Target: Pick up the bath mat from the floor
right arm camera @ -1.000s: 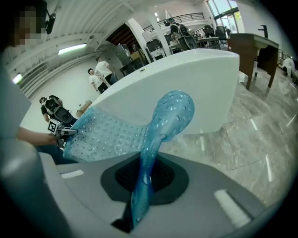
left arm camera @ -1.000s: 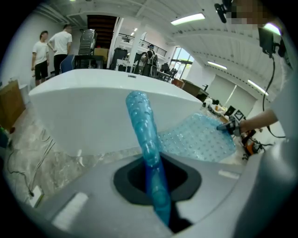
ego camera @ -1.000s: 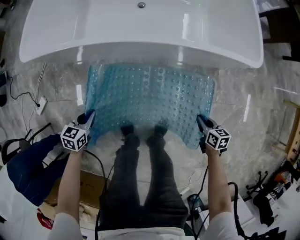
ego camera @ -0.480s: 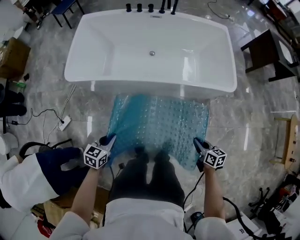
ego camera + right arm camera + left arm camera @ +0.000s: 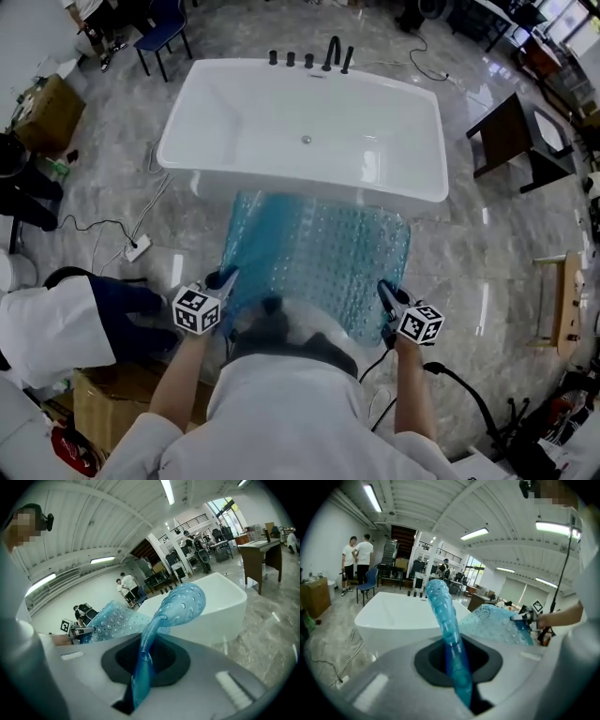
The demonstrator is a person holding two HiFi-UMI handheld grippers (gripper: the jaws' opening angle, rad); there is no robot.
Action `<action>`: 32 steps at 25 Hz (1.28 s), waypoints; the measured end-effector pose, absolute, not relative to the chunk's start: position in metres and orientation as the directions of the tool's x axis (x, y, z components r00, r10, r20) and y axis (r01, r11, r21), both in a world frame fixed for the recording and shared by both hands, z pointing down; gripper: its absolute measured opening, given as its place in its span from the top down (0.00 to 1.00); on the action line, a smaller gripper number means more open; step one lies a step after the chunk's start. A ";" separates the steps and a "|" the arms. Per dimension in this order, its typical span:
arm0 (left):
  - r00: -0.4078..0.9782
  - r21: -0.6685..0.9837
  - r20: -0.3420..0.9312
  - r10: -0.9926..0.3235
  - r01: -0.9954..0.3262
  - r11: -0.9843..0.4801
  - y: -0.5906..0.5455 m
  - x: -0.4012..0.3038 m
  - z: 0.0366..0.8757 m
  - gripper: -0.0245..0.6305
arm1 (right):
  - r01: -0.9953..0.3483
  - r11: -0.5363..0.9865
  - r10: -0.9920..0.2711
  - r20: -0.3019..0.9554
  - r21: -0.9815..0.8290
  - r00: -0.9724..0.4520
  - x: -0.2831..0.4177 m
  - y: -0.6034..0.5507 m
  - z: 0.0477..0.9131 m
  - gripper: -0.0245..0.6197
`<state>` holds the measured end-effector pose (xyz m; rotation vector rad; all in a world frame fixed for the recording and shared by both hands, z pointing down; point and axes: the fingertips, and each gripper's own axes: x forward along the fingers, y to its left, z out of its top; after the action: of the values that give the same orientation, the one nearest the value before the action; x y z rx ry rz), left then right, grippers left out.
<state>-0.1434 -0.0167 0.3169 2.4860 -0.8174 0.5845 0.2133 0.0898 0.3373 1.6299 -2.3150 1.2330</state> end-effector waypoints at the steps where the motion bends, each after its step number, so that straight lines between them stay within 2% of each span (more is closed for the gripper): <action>1: 0.737 0.282 0.504 -0.451 -0.633 -0.721 -0.004 -0.139 0.308 0.93 | -0.808 0.139 -0.773 0.446 -0.573 -0.450 0.214 0.100 0.328 0.93; 10: 0.744 0.236 0.404 -0.532 -0.647 -0.725 0.122 -0.092 0.248 0.93 | -0.744 0.256 -0.781 0.322 -0.618 -0.536 0.214 0.199 0.271 0.93; 18: 0.749 0.313 0.334 -0.572 -0.660 -0.682 0.215 -0.064 0.233 0.93 | -0.735 0.323 -0.780 0.271 -0.597 -0.563 0.227 0.279 0.245 0.93; 24: 0.760 0.301 0.343 -0.552 -0.646 -0.702 0.250 -0.083 0.219 0.92 | -0.749 0.350 -0.786 0.258 -0.562 -0.562 0.205 0.317 0.229 0.92; 32: 0.781 0.309 0.338 -0.524 -0.619 -0.722 0.268 -0.110 0.198 0.92 | -0.764 0.311 -0.837 0.218 -0.565 -0.502 0.166 0.337 0.206 0.92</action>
<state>-0.1099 0.2677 0.1984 2.5658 -0.8646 0.3182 0.1662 0.3370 0.2058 1.6173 -2.6347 1.0266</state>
